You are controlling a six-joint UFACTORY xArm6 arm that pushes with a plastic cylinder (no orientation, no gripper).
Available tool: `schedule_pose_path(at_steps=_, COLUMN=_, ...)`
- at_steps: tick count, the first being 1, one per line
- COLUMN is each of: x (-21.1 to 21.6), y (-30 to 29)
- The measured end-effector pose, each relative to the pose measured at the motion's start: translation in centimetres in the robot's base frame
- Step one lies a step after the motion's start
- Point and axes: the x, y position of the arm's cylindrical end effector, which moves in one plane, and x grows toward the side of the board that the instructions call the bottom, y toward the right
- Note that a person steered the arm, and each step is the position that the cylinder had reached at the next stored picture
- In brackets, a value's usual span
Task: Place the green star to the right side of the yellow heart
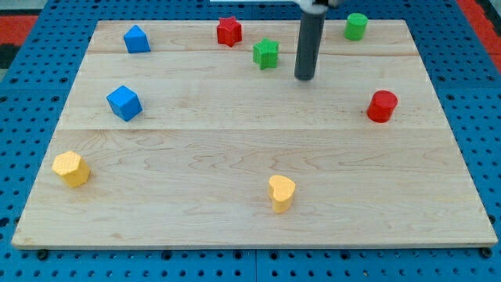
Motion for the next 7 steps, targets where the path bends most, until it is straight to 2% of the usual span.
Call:
schedule_pose_path(at_steps=1, x=-6.5, y=-0.7)
schedule_pose_path(at_steps=2, x=-6.8, y=-4.7)
schedule_pose_path(at_steps=3, x=-5.0, y=-8.0)
schedule_pose_path(at_steps=6, x=4.6, y=-4.9)
schedule_pose_path(at_steps=7, x=6.6, y=-7.6)
